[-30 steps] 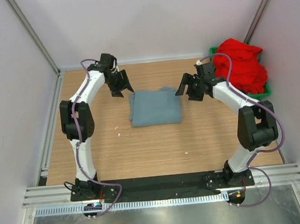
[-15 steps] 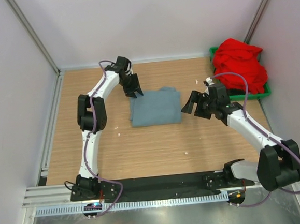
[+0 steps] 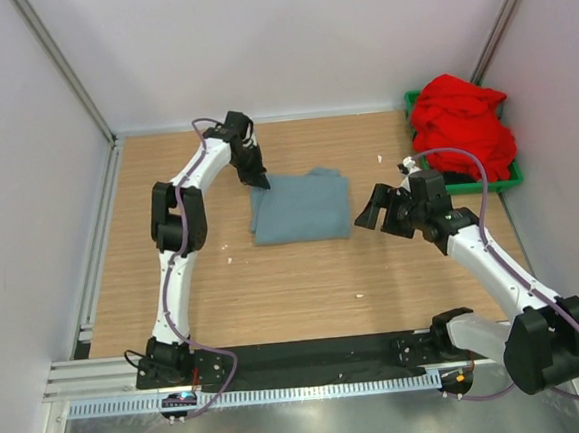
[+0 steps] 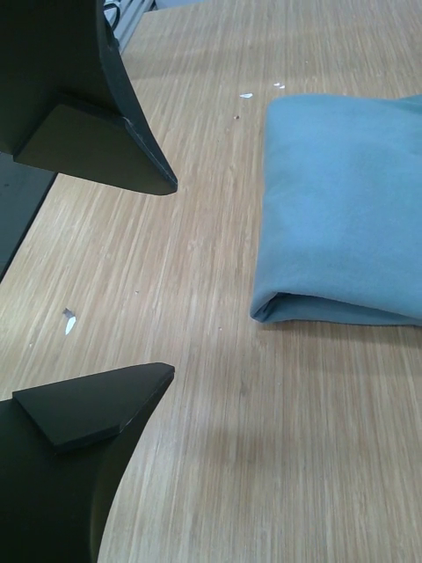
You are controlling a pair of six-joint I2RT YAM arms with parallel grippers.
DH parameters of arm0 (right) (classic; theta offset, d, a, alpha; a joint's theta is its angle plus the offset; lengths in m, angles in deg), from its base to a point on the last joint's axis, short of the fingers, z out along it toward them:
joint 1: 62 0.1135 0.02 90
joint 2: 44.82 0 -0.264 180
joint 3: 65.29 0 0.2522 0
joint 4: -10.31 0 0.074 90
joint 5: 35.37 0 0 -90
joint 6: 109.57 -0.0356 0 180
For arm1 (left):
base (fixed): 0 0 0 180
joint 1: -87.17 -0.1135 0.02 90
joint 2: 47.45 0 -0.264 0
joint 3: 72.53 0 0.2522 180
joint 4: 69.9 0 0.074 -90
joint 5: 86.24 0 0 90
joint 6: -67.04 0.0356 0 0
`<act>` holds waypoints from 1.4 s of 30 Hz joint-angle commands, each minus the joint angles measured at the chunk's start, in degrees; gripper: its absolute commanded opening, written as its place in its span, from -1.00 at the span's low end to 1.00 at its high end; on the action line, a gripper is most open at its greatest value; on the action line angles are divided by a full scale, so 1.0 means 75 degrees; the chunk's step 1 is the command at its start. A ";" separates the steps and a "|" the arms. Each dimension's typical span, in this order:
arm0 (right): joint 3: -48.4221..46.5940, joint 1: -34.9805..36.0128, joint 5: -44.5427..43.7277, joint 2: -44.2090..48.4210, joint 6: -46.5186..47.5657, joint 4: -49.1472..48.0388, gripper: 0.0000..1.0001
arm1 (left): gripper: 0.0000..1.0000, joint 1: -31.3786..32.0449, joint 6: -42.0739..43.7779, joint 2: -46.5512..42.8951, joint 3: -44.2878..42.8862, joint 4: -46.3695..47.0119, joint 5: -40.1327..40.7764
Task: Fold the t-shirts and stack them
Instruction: Fold the tshirt
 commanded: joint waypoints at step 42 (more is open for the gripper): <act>-0.1780 0.1137 0.0547 -0.1675 -0.0500 -0.1397 0.59 | 0.99 -0.0405 0.0024 -0.3318 0.1554 0.0399 0.2742</act>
